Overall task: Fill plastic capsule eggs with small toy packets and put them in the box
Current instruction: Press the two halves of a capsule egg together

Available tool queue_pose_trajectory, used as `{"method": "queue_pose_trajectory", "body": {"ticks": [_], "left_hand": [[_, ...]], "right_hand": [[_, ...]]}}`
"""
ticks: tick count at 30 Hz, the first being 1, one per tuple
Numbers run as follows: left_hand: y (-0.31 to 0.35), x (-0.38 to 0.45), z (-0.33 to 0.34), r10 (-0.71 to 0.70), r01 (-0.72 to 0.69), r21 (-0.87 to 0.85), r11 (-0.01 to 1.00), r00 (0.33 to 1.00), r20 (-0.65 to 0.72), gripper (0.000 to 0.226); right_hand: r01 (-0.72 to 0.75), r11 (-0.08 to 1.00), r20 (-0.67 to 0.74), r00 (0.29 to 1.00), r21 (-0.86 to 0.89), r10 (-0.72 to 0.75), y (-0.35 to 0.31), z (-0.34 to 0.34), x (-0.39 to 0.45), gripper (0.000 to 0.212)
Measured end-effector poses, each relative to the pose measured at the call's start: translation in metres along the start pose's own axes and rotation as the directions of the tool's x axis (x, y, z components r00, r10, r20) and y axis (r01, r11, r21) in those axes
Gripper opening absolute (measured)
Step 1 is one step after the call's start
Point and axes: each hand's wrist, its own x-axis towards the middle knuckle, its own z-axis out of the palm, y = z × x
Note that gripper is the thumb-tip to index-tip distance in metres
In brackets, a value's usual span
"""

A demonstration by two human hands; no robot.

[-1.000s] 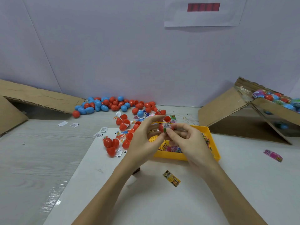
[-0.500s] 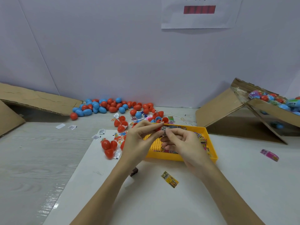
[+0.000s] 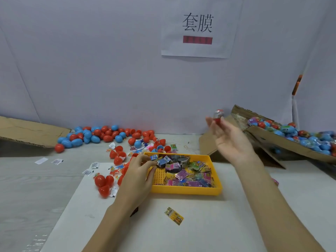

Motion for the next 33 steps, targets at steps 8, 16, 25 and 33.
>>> {"method": "queue_pose_trajectory", "body": {"ticks": [8, 16, 25, 33], "left_hand": [[-0.001, 0.001, -0.002, -0.011, 0.009, 0.036, 0.999, 0.999, 0.043, 0.019], [0.004, 0.01, -0.011, -0.15, 0.144, 0.053, 0.988, 0.98, 0.128, 0.039], [-0.079, 0.085, -0.052, -0.374, 0.372, 0.082, 0.925, 0.927, 0.01, 0.018], [-0.208, 0.078, -0.098, -0.645, 0.456, 0.744, 0.488, 0.763, -0.045, 0.047]], "right_hand": [[-0.115, 0.964, -0.075, 0.992, -0.238, 0.1, 0.028, -0.02, 0.009, 0.03], [-0.232, 0.888, 0.043, 0.962, -0.397, 0.271, 0.108, -0.029, -0.006, 0.024], [-0.242, 0.884, 0.032, 0.96, -0.4, 0.278, 0.108, -0.034, -0.001, 0.022], [-0.228, 0.882, 0.039, 0.963, -0.411, 0.267, 0.113, -0.04, 0.006, 0.022]]}}
